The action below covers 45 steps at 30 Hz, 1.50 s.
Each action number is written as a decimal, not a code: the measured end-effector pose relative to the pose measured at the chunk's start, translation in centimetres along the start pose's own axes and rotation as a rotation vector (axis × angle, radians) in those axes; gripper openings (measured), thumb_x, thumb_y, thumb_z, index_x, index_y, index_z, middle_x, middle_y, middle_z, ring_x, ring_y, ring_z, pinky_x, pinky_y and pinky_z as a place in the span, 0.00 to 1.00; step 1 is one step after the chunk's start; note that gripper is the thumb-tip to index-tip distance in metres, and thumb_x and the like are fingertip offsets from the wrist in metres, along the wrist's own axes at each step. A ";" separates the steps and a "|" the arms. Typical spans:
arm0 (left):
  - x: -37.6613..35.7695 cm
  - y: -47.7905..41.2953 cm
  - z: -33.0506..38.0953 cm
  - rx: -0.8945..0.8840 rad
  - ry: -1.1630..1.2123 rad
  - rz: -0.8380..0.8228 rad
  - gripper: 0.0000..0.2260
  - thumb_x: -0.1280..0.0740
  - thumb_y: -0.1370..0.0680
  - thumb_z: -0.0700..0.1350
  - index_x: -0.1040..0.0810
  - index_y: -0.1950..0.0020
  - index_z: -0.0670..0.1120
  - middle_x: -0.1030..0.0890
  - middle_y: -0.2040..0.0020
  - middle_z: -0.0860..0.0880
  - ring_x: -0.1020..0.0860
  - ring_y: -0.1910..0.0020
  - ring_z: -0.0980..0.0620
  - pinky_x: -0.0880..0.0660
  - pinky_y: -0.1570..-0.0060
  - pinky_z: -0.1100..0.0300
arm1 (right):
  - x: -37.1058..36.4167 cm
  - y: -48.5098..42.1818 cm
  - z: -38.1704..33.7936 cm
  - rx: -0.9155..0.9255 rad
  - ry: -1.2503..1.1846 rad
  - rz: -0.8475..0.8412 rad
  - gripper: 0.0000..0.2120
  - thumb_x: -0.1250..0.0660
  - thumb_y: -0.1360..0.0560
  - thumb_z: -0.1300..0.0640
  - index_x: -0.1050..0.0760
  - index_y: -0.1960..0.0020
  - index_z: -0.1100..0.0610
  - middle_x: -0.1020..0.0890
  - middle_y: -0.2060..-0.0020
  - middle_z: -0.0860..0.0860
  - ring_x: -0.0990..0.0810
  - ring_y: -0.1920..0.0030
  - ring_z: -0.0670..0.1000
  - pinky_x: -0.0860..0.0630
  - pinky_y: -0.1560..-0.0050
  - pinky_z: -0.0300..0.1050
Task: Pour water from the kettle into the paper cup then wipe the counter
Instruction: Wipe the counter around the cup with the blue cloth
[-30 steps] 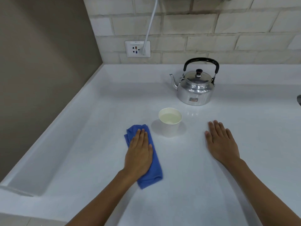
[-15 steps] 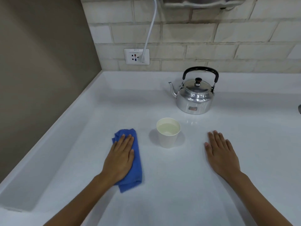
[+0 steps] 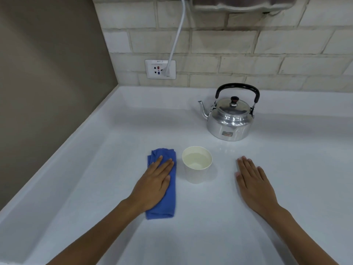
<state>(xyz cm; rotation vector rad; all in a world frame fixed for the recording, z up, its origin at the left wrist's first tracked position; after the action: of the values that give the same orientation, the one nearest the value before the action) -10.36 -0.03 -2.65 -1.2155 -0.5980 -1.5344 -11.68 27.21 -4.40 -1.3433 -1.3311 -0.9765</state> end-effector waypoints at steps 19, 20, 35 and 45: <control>-2.3 -12.7 -2.9 0.077 -0.128 -0.075 0.21 0.52 0.18 0.46 0.48 0.26 0.43 0.47 0.23 0.46 0.56 0.24 0.47 0.58 0.26 0.55 | -0.2 0.1 -0.4 -0.004 0.034 -0.017 0.32 0.73 0.29 0.44 0.62 0.27 0.55 0.54 0.24 0.49 0.62 0.27 0.45 0.59 0.26 0.46; -2.4 -12.1 -2.5 0.006 -0.050 -0.090 0.21 0.50 0.18 0.47 0.47 0.26 0.45 0.48 0.23 0.49 0.58 0.25 0.51 0.59 0.27 0.59 | -0.1 0.2 -0.4 -0.003 0.036 -0.015 0.32 0.73 0.29 0.44 0.62 0.27 0.55 0.55 0.25 0.48 0.62 0.27 0.45 0.60 0.26 0.46; -3.1 -20.5 -4.1 0.146 -0.191 -0.091 0.21 0.51 0.19 0.44 0.46 0.27 0.38 0.44 0.24 0.40 0.50 0.25 0.40 0.52 0.27 0.48 | 0.1 0.4 -0.7 -0.024 0.000 -0.018 0.30 0.69 0.26 0.45 0.61 0.26 0.52 0.57 0.25 0.45 0.63 0.26 0.44 0.63 0.26 0.45; -3.2 -19.2 -2.9 -0.211 -0.115 -0.233 0.22 0.49 0.19 0.48 0.48 0.25 0.46 0.47 0.23 0.50 0.53 0.24 0.54 0.58 0.28 0.63 | 0.4 0.4 -0.7 -0.009 -0.024 -0.014 0.28 0.67 0.25 0.46 0.61 0.26 0.52 0.56 0.25 0.45 0.62 0.26 0.44 0.65 0.27 0.43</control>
<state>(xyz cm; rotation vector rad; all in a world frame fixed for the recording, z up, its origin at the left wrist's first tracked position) -29.29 5.28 -2.59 -1.4415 -0.6852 -1.7654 -11.16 26.64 -3.86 -1.3580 -1.3568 -0.9801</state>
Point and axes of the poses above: each hand's wrist, its own y-axis away from the middle knuckle, its own x-axis out of the back of the hand, z = x × y, the point moved 9 cm from there along -y, towards the middle knuckle
